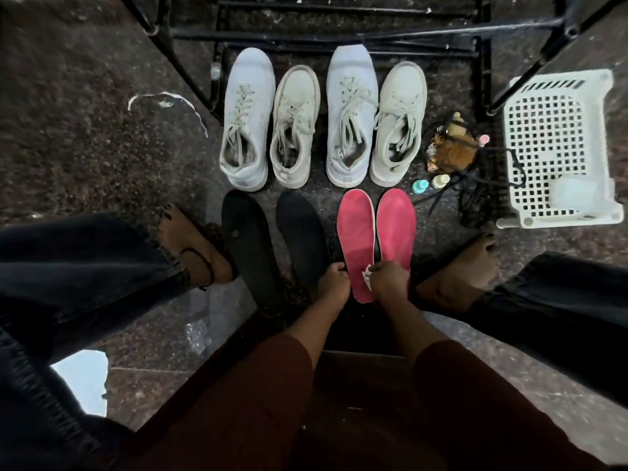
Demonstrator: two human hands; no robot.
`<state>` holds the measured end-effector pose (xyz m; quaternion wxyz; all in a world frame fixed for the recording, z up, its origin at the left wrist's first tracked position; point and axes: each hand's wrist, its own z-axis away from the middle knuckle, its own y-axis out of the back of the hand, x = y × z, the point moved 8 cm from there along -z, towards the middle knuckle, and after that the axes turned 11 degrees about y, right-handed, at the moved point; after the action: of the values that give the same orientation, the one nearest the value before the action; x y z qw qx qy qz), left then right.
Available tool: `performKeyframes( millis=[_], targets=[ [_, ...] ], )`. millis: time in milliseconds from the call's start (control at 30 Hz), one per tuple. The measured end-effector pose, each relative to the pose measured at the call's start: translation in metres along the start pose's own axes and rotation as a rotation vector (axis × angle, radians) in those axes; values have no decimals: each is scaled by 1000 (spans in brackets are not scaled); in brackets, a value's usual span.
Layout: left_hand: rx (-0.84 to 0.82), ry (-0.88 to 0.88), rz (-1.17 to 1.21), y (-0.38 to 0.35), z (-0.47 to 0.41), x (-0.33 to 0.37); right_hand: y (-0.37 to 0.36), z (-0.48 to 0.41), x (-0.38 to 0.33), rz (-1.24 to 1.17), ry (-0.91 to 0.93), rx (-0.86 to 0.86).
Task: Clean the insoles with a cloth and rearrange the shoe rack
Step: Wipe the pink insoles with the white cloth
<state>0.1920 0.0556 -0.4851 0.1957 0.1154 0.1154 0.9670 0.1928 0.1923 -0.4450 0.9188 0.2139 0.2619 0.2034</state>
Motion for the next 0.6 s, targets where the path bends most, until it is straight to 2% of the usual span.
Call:
performKeyframes(
  millis=[200,333,433,500,533,600],
  targets=[
    [-77,89,118,-21,2,-13,-4,-10,6,217,83,-104],
    [-222,70,114,-26,3,-20,-7,-3,1,563,206,-294],
    [-284,104,204,-25,15,-17,5,6,-1,519,132,-393],
    [-311,110,267,-19,33,-10,11,22,-5,166,-3,-442],
    [-339,113,323,-17,45,-5,9,37,-15,10,-23,-540],
    [-325,74,353,-5,65,9,15,60,-41,79,86,-682]
  ],
)
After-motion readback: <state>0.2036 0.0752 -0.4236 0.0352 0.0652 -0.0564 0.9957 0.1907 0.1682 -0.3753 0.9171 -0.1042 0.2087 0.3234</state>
